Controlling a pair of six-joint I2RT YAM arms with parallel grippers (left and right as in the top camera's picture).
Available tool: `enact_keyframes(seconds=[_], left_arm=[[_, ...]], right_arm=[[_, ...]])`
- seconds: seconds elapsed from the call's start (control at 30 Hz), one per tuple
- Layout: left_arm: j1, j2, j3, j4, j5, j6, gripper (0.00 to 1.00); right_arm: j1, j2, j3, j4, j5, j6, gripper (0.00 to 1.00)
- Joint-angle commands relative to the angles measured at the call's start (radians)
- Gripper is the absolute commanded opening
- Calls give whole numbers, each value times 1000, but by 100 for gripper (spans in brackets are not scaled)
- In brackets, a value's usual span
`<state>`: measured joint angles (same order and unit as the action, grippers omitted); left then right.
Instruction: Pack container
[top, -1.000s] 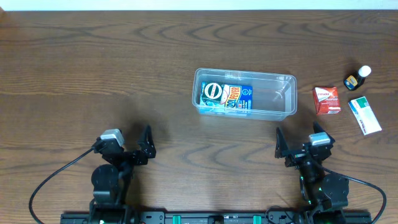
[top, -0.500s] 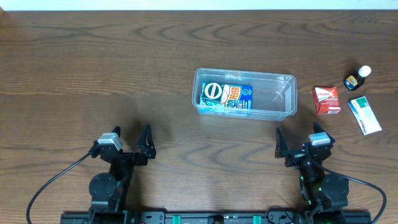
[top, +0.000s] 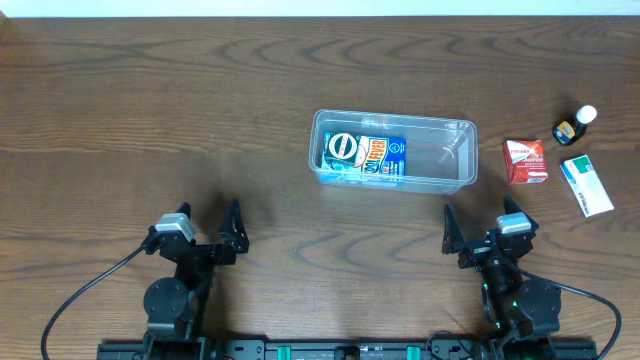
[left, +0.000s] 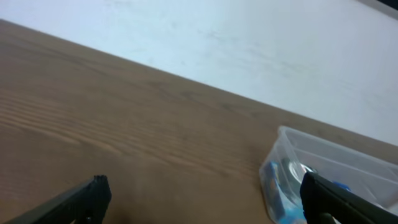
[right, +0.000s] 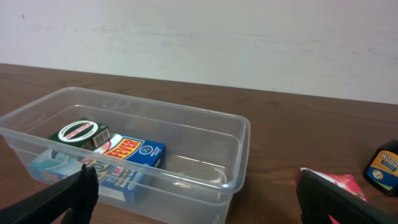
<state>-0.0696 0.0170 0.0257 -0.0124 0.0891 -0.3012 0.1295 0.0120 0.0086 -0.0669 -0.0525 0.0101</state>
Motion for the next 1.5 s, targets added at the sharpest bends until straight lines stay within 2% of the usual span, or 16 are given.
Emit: enact_keyframes(seconds=[0.0, 0.1, 0.2, 0.37, 0.6, 1.3, 1.47], left_arm=[[-6, 1, -22, 52, -53, 71, 98], [-6, 1, -22, 93, -51, 189, 98], [-6, 1, -22, 81, 7, 193, 98], [-6, 1, -22, 71, 12, 235, 98], [-6, 1, -22, -54, -30, 238, 98], [-6, 20, -22, -54, -38, 237, 98], [-6, 20, -22, -54, -38, 238, 98]], right_arm=[[-11, -6, -3, -3, 0, -11, 99], [-11, -6, -3, -3, 0, -11, 99], [-11, -6, -3, -3, 0, -11, 99], [-11, -6, -3, -3, 0, -11, 99], [-11, -6, -3, -3, 0, -11, 99], [-11, -6, -3, -3, 0, -11, 99], [-11, -6, 14, 124, 3, 11, 99]])
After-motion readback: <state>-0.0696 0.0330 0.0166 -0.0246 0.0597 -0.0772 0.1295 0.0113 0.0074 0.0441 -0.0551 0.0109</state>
